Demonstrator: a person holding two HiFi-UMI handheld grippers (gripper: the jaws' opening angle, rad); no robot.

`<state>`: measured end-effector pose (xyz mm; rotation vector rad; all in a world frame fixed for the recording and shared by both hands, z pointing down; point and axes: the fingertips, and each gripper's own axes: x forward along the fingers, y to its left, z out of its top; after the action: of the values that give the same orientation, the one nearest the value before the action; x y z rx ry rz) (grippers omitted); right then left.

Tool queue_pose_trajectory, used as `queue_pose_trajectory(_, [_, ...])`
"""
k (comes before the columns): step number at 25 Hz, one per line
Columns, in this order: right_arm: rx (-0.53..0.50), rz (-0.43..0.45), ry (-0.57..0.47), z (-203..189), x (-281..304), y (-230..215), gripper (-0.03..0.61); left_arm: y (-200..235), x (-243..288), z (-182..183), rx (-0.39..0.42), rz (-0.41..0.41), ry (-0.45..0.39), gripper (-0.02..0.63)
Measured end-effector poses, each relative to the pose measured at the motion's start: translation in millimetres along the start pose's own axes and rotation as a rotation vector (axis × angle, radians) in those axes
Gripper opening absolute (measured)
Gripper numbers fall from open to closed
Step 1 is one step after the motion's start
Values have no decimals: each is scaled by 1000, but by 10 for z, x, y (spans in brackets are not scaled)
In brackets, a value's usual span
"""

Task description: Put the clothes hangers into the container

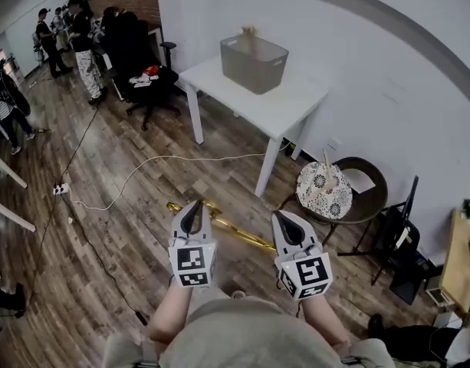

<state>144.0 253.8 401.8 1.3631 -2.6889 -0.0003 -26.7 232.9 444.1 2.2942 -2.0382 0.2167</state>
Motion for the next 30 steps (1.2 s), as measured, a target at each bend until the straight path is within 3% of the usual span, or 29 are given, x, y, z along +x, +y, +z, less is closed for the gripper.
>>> queue_pose_trajectory(13, [-1, 14, -28, -10, -137, -74, 2, -159, -47, 94, -14, 12, -47, 17])
queue_pose_trajectory(30, [61, -10, -21, -62, 73, -272, 3, -246, 220, 137, -21, -26, -31, 17])
